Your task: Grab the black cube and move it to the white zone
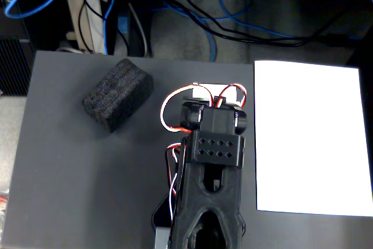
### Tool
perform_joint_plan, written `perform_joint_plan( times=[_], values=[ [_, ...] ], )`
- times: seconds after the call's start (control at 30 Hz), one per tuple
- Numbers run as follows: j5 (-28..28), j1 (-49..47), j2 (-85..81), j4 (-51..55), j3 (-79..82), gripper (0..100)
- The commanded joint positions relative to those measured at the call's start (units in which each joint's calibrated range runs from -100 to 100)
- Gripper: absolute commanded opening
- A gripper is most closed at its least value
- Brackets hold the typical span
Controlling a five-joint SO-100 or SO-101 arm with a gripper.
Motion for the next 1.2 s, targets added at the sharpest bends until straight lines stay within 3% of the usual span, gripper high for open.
perform_joint_plan(
  times=[0.0,0.43,0.57,0.8,1.17],
  values=[
    [0.29,3.18,0.09,0.18,0.00,1],
    [0.39,3.03,0.09,0.18,0.00,1],
    [0.02,-5.50,0.09,0.18,0.00,1],
    [0.44,-6.02,0.00,-0.59,-1.09,2],
    [0.44,-6.75,0.00,6.19,-41.25,2]
  ],
)
